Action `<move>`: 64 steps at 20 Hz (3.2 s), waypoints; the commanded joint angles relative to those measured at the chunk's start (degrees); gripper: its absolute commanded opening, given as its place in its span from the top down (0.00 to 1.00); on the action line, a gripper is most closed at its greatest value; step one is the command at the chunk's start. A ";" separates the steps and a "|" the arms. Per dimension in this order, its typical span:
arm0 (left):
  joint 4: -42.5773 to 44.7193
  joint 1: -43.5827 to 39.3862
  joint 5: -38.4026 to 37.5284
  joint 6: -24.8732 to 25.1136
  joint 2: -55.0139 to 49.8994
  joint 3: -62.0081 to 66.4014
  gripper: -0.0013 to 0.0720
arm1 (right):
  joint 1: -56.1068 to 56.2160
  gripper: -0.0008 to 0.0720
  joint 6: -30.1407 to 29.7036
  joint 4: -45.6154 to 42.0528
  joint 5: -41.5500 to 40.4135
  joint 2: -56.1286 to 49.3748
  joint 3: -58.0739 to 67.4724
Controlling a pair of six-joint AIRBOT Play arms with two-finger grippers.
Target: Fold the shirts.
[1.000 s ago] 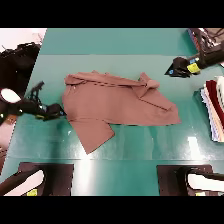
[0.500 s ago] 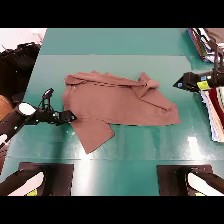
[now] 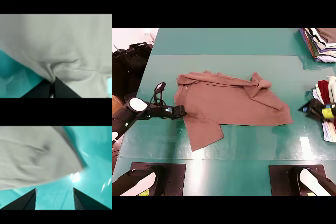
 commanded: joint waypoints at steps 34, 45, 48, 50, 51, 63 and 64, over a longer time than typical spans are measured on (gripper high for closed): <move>7.82 -0.07 -10.80 -4.66 18.99 84.54 0.95 | 8.68 0.96 -3.17 -7.87 -10.75 17.16 57.53; 13.20 -0.07 -21.35 -9.05 7.17 59.04 0.94 | 8.70 0.97 -0.76 -10.49 12.55 -6.14 62.60; 11.02 -0.07 -20.59 -8.57 -1.60 48.68 0.94 | 9.55 0.96 -0.76 -10.54 12.11 -13.51 52.28; 10.93 -0.07 -18.86 -8.57 -9.18 44.65 0.94 | 11.58 0.97 -0.83 -10.56 10.27 -19.47 46.45; 10.88 -0.07 -17.66 -8.55 -13.49 43.87 0.94 | 12.83 0.96 -1.01 -10.56 8.22 -22.84 44.24; 11.15 2.19 -21.07 -2.56 -28.46 50.29 0.95 | 18.56 0.97 -1.01 -12.83 0.98 -38.56 51.91; 12.79 2.36 -23.85 -2.54 -28.46 49.11 0.95 | 18.56 0.97 -1.01 -13.25 0.72 -36.87 48.57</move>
